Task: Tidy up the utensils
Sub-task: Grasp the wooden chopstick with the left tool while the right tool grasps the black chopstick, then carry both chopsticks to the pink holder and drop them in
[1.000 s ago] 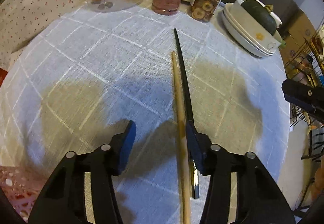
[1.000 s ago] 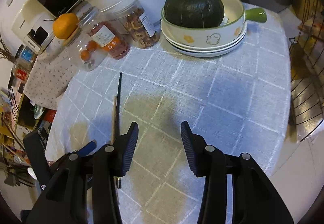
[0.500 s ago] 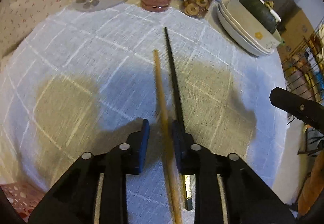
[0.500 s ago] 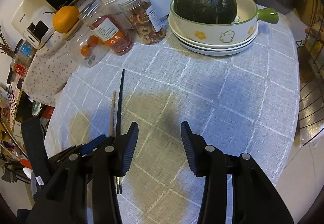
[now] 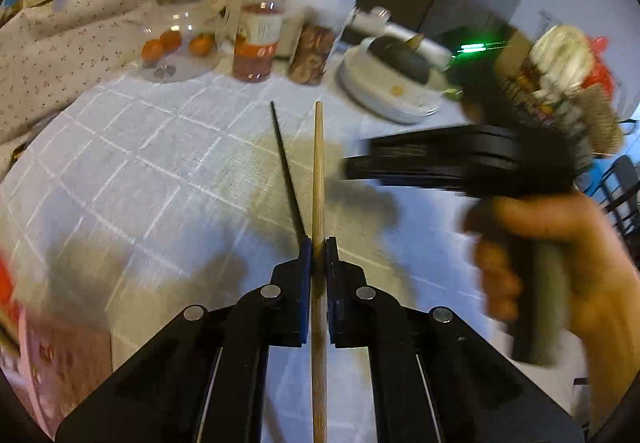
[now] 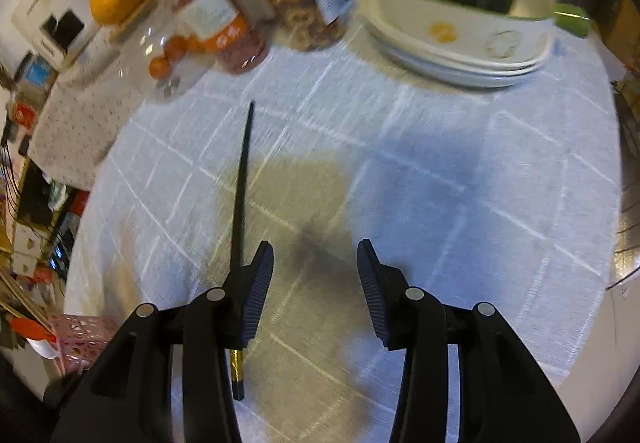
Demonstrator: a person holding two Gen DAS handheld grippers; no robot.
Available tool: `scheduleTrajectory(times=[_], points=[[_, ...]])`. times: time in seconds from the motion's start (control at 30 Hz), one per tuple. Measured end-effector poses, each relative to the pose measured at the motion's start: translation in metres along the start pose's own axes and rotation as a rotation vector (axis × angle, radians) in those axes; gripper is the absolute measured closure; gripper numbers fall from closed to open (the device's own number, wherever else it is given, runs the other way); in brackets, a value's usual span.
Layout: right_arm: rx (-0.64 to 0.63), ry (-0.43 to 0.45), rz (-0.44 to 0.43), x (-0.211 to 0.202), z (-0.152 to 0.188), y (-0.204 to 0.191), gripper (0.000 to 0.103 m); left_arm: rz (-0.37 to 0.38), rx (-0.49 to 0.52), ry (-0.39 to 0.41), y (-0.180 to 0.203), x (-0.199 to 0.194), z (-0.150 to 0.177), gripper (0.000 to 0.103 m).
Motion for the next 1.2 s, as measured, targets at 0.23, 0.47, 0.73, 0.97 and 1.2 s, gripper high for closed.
scheduleTrajectory(times=[0.23, 0.47, 0.73, 0.97, 1.2], points=[[-0.062, 0.006, -0.051, 0.023, -0.009, -0.047, 0.059, 0.152, -0.02, 0.178, 0.003, -0.074, -0.02, 0.097], [-0.105, -0.045, 0.061, 0.042, 0.0, -0.067, 0.097, 0.202, 0.024, 0.335, -0.001, -0.131, -0.044, 0.097], [-0.052, 0.126, 0.021, -0.023, -0.021, -0.065, 0.097, 0.205, -0.036, 0.44, -0.04, -0.182, -0.061, 0.097], [-0.025, 0.362, -0.059, -0.097, -0.046, -0.082, 0.097, 0.154, -0.09, 0.545, -0.084, -0.219, -0.082, 0.097], [-0.056, 0.632, -0.199, -0.182, -0.074, -0.134, 0.097, 0.12, -0.139, 0.676, -0.117, -0.243, -0.099, 0.097]])
Point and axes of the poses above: each gripper's, at about its wrist camera, not at the fingertips, and x roughly the way its jaws point, y to its right, z to its underside, the point moved 9 cm from there along x, roughly the way its jaws point, and after that the axes turned 12 degrees about y, right-handed, at the moved point
